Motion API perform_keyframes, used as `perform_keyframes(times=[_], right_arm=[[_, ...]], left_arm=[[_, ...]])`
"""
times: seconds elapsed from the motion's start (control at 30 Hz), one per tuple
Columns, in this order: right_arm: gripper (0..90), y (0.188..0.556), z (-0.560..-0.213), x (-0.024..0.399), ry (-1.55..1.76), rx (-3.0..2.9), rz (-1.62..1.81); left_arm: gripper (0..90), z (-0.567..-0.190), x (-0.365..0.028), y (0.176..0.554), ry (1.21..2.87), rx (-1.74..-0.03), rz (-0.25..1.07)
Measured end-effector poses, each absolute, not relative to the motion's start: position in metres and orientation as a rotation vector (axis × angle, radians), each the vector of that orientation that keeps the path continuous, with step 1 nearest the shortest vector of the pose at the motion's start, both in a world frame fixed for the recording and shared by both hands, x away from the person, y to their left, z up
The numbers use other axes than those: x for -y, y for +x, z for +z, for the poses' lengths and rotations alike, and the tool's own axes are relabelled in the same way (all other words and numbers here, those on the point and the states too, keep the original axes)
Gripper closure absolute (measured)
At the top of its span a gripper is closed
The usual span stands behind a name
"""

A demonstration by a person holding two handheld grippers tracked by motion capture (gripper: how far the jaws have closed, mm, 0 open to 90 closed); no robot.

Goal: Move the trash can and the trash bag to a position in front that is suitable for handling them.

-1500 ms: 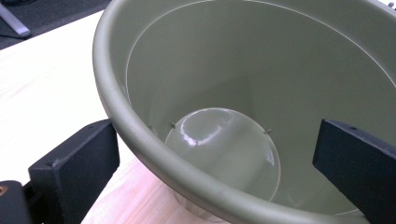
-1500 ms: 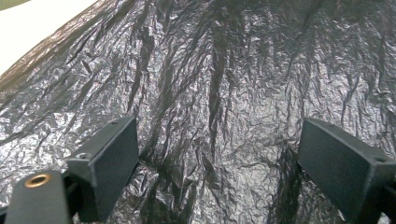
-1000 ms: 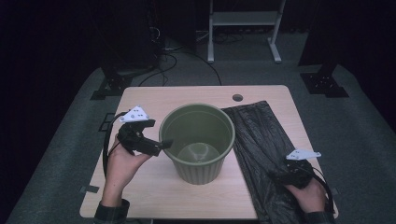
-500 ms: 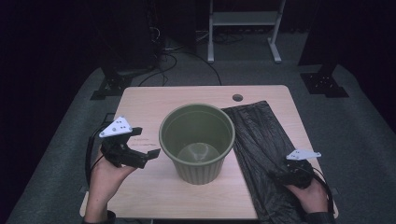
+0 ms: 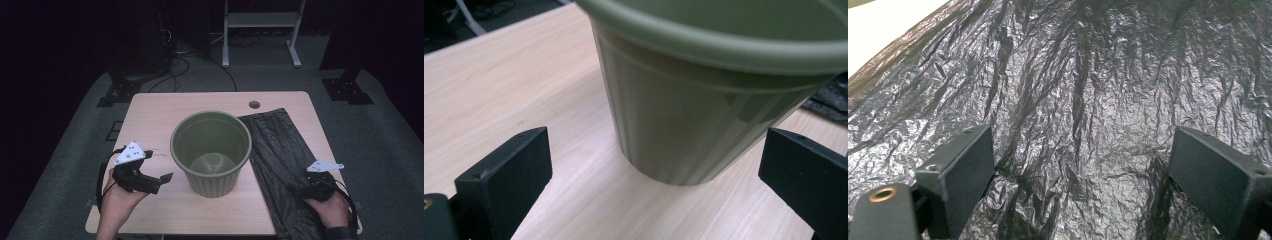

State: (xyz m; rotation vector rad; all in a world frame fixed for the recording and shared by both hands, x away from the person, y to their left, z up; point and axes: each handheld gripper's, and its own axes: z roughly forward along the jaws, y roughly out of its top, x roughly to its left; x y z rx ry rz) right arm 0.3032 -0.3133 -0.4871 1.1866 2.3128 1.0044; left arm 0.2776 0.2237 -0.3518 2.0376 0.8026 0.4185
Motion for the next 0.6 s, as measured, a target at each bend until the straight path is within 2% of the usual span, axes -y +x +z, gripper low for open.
perform_keyframes(times=[0.07,0.6], right_arm=[[10.2,0.303,-0.487,0.313,1.187,-2.313,1.004],[10.2,0.303,-0.487,0.313,1.185,-2.314,1.005]], left_arm=[[3.6,-0.358,-0.224,0.276,2.039,-0.803,0.422],[3.5,-0.411,-0.221,0.283,2.059,-0.836,0.419]])
